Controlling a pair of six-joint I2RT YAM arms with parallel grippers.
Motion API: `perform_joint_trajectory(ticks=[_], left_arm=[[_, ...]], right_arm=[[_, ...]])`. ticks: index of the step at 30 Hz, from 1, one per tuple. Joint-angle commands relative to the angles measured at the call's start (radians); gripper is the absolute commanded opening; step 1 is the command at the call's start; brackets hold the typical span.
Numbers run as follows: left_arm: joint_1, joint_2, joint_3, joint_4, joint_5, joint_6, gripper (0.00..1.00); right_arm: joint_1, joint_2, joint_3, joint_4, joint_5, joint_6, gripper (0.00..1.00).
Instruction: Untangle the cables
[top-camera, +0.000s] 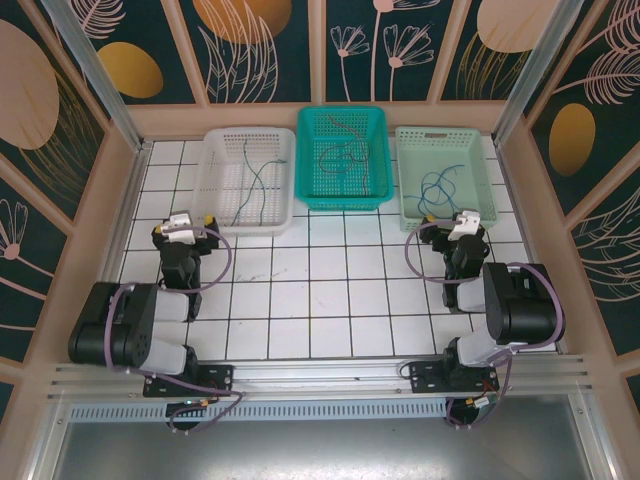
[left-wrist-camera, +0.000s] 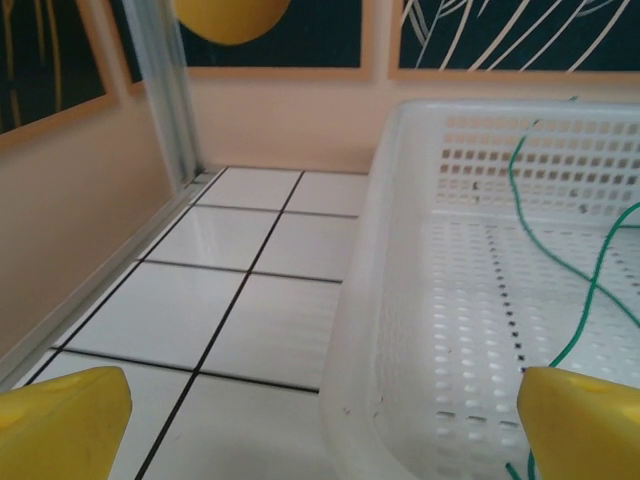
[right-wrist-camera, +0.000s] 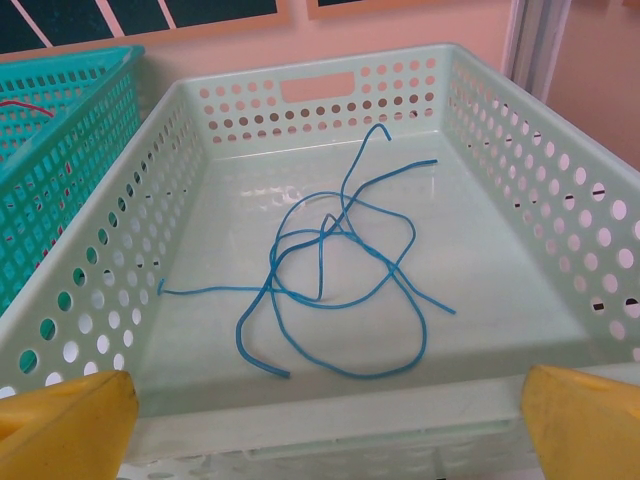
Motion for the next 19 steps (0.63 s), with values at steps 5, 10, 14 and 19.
perform_joint_trajectory(ticks=[5,10,14,19], left_arm=[[0.031,0.045,0.038,0.026,0.038,-0.041,0.99],[0.03,0.041,0.032,0.031,0.039,-0.039,0.99],[0.03,0.043,0.033,0.032,0.039,-0.039,0.99],[0.031,0.043,0.033,0.033,0.039,-0.04,0.99]], right_arm=[[-0.003,0.01,0.009,0.053,-0.007,0.011,0.99],[-0.004,0.01,0.009,0.052,-0.006,0.011,0.99],[-0.004,0.011,0.011,0.05,-0.007,0.011,0.99],[-0.004,0.01,0.01,0.051,-0.007,0.011,0.99]])
